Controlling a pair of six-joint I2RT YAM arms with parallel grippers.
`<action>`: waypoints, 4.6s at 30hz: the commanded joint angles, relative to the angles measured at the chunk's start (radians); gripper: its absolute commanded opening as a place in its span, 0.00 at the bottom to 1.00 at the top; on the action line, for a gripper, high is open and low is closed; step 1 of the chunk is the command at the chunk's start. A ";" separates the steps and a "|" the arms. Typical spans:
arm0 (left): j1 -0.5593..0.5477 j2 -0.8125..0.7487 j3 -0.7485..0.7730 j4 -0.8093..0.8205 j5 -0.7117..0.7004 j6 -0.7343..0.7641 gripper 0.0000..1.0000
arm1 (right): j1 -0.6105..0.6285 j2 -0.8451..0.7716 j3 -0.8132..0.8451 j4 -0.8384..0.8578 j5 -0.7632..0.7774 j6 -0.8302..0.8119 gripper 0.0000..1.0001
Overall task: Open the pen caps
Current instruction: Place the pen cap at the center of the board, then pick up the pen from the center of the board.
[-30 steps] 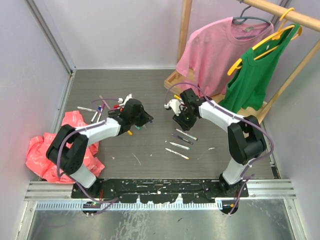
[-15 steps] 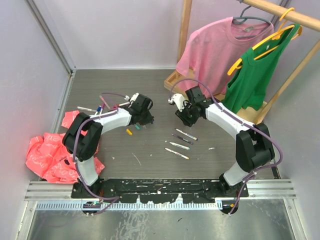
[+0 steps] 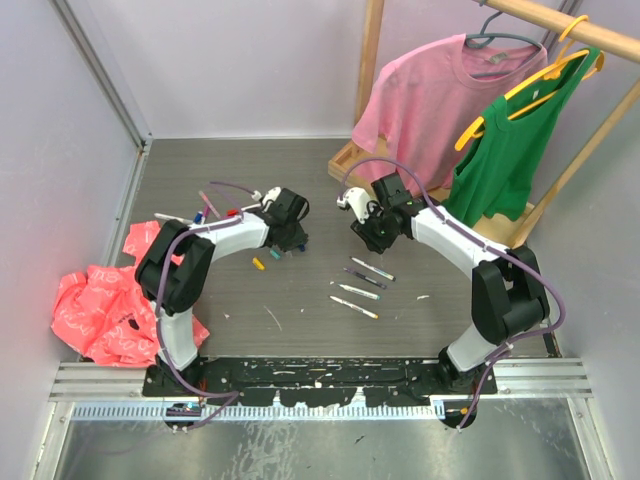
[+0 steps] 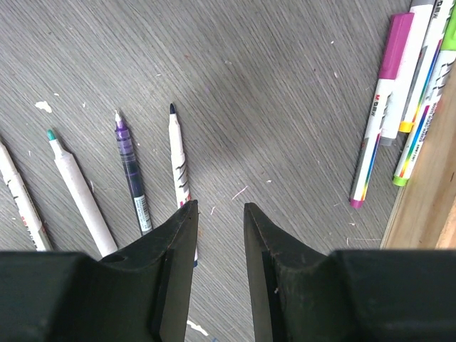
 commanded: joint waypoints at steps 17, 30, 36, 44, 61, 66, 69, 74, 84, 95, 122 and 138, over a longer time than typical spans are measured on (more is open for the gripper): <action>-0.002 -0.328 -0.094 0.087 0.065 0.146 0.40 | -0.162 -0.063 -0.026 0.143 -0.123 0.082 0.44; 0.033 -0.822 -0.763 0.875 0.415 0.216 0.98 | -0.181 0.132 0.108 0.184 -0.049 0.093 0.45; 0.033 -0.950 -0.872 0.873 0.407 0.222 0.98 | -0.186 0.224 0.154 0.193 0.018 0.088 0.42; 0.035 -1.060 -0.941 0.826 0.384 0.226 0.98 | -0.209 0.293 0.200 0.193 0.045 0.089 0.39; 0.034 -1.137 -0.975 0.785 0.359 0.230 0.98 | -0.234 0.350 0.218 0.140 -0.033 0.053 0.30; 0.035 -1.136 -0.976 0.783 0.358 0.228 0.98 | -0.234 0.348 0.207 0.114 -0.070 0.024 0.23; 0.035 -1.135 -0.976 0.784 0.359 0.226 0.98 | -0.234 0.347 0.202 0.096 -0.088 0.010 0.20; 0.035 -1.136 -0.976 0.784 0.357 0.224 0.98 | -0.229 0.338 0.192 0.072 -0.125 -0.016 0.19; 0.034 -1.129 -0.978 0.791 0.367 0.215 0.98 | -0.195 0.383 0.214 0.044 -0.103 -0.006 0.26; 0.033 -1.100 -0.979 0.841 0.391 0.186 0.98 | -0.179 0.399 0.231 0.023 -0.093 0.004 0.09; 0.028 -1.034 -0.865 1.227 0.437 0.064 0.98 | -0.161 -0.113 0.141 -0.016 -0.913 0.193 0.01; -0.117 -0.820 -0.722 1.218 0.129 0.068 0.99 | -0.105 -0.138 0.098 -0.002 -0.992 0.171 0.01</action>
